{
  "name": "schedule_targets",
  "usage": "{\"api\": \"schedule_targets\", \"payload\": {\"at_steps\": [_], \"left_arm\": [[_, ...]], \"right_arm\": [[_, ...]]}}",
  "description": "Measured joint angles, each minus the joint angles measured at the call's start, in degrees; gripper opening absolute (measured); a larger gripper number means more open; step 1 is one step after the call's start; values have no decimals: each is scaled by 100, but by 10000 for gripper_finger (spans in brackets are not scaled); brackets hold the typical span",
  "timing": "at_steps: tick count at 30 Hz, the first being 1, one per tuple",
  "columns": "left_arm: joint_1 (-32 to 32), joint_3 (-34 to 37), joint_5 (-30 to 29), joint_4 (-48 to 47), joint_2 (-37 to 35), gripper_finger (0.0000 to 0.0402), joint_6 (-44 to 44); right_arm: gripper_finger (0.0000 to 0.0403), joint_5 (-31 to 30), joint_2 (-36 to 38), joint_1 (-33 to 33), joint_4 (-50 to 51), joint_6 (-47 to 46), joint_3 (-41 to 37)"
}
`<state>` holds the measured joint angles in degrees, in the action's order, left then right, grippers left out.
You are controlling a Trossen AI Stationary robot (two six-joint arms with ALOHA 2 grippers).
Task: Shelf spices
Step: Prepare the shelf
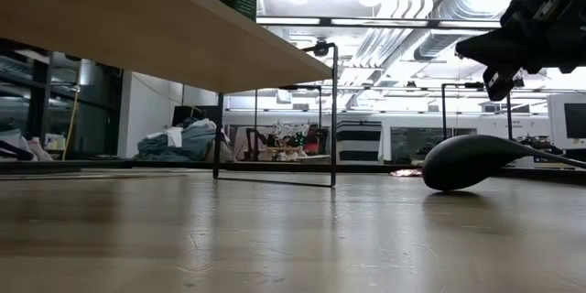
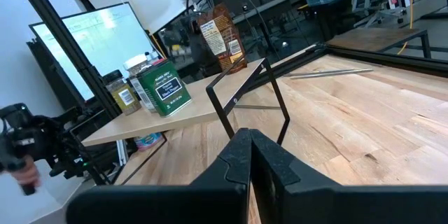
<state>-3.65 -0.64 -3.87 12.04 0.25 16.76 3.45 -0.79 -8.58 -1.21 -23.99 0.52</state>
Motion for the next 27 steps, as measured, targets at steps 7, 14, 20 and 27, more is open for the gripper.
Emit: {"api": "schedule_targets", "payload": {"at_steps": [7,14,20,27], "left_arm": [[-1,0,-2240,2559,-2,1,612],[-1,-2,-4506,3030,2,1,1044],[-15,-2,-4492,3033,230,1,2339],[-15,-975,-3403,2983,1186,1,2859]], "right_arm": [[0,-1,-1,0,0,0,1],[0,-1,1,0,0,0,0],[0,-1,1,0,0,0,1],[0,-565,-1,-3,-710,-1101,1]]}}
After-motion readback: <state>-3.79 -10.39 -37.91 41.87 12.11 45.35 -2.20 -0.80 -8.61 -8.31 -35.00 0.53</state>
